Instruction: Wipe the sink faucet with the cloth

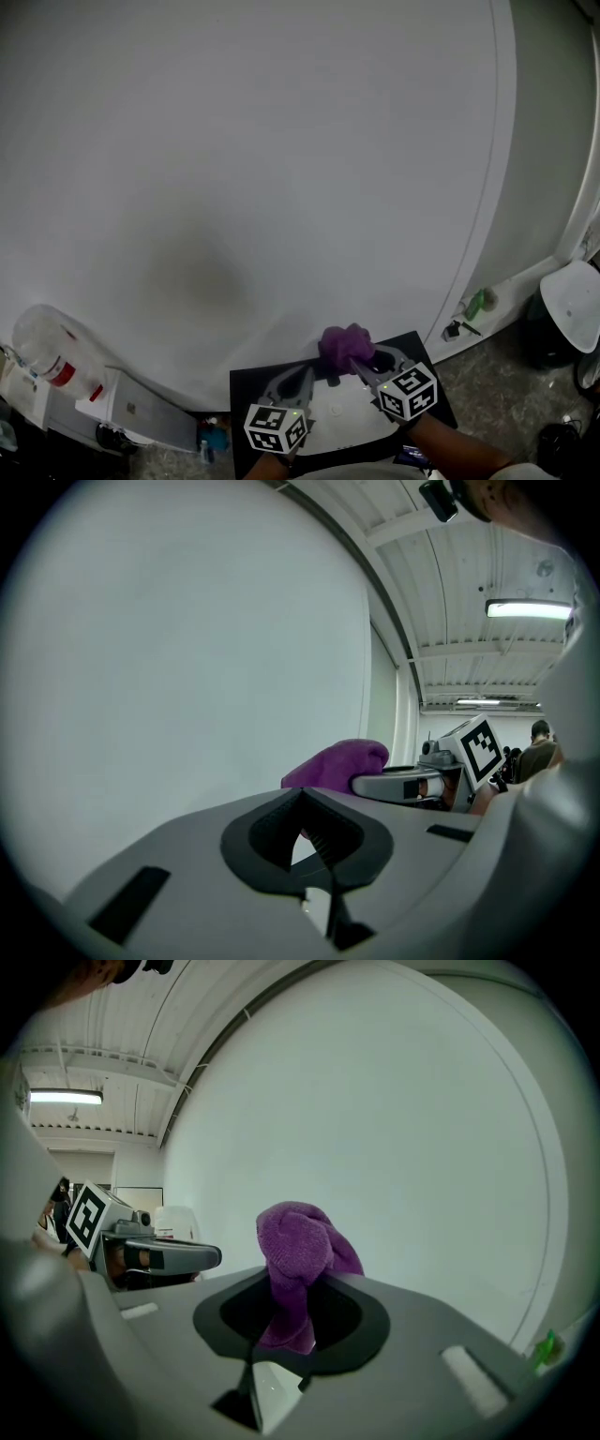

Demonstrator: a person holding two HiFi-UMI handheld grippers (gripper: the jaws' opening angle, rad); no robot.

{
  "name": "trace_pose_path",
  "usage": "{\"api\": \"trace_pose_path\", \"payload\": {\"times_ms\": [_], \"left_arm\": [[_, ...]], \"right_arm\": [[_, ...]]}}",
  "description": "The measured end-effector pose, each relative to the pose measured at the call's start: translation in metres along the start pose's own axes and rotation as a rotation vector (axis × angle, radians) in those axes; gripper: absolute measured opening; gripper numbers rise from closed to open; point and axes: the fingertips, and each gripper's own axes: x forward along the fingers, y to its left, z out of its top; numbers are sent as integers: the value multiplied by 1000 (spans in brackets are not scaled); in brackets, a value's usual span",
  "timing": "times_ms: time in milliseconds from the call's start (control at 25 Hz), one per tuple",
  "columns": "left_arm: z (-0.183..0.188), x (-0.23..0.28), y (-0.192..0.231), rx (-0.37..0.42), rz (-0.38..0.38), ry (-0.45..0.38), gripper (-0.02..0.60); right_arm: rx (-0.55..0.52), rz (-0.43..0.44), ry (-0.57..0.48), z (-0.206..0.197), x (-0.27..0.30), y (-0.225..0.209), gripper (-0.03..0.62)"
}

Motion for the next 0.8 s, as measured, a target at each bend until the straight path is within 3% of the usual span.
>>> {"api": "trace_pose_path", "payload": {"times_ms": [800], "left_arm": [[3, 0, 13, 0, 26, -12, 6]], "right_arm": [[26, -4, -16, 5, 4, -7, 89]]}}
